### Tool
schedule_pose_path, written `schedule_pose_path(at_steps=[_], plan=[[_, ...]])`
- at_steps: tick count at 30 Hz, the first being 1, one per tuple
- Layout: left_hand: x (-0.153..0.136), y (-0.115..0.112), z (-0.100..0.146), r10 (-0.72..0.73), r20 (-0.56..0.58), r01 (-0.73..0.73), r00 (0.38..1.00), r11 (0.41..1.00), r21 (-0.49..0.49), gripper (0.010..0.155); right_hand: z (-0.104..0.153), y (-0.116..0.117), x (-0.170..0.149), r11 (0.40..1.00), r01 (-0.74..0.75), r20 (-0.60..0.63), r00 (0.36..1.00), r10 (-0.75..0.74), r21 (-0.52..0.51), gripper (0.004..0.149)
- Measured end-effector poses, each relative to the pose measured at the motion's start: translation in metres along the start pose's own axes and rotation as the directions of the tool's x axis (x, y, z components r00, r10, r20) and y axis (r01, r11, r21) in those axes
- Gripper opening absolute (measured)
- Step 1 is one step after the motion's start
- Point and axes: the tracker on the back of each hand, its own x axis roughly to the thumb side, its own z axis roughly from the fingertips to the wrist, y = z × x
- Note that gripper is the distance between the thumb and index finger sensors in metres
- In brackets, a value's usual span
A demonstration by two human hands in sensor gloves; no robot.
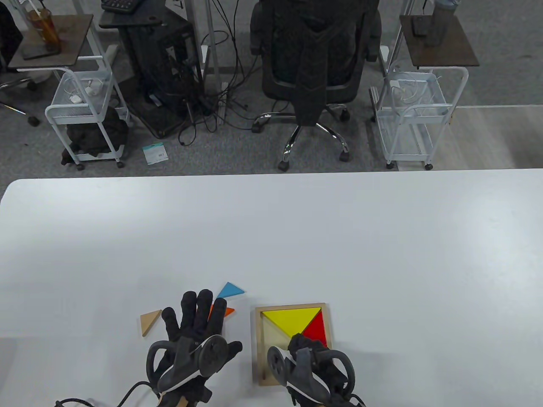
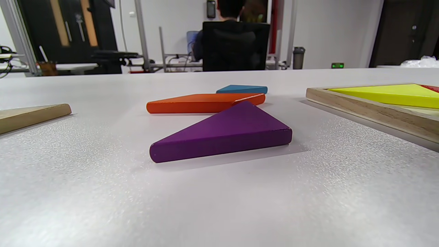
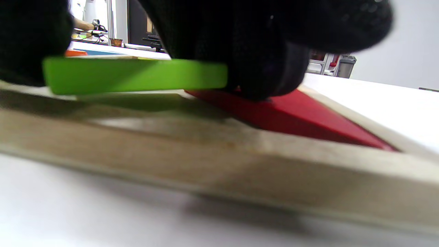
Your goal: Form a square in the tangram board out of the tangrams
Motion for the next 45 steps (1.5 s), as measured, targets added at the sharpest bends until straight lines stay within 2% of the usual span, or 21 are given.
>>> schedule_pose_path(at_steps=[9,25,27,30,35,39,42,45], plan=[[0.001,0.000,0.000,-0.004,-0.002,0.004,1.000,1.000,-0.007,0.092,0.002,0.000,0.001,0.999,-0.042,0.012,0.999,0.042,-0.012,0.075],[0.003,0.000,0.000,-0.009,0.003,0.009,1.000,1.000,-0.015,0.092,0.000,0.000,-0.007,0.996,-0.085,-0.009,0.996,0.086,0.039,0.074],[0.003,0.000,0.000,-0.010,0.003,0.010,1.000,1.000,-0.018,0.092,0.000,-0.005,-0.015,0.997,-0.066,-0.030,0.997,0.067,0.039,0.079],[0.003,0.000,0.000,-0.010,0.001,0.010,1.000,1.000,-0.019,0.092,-0.004,-0.022,-0.042,1.000,0.022,-0.125,0.992,-0.023,-0.006,0.087],[0.003,0.000,0.000,-0.012,-0.003,0.012,1.000,1.000,-0.018,0.091,-0.007,-0.043,-0.108,0.983,0.178,-0.329,0.926,-0.185,-0.051,0.087],[0.003,-0.001,0.000,-0.020,-0.012,0.019,1.000,1.000,-0.023,0.091,-0.003,-0.036,-0.149,0.966,0.252,-0.446,0.860,-0.248,-0.052,0.088],[0.001,-0.002,0.000,-0.025,-0.026,0.025,0.999,0.999,-0.026,0.091,0.001,-0.018,-0.166,0.940,0.336,-0.473,0.820,-0.322,-0.056,0.090],[-0.001,-0.002,0.001,-0.021,-0.039,0.020,0.999,0.999,-0.031,0.091,0.003,-0.009,-0.170,0.932,0.363,-0.443,0.837,-0.321,0.011,0.090]])
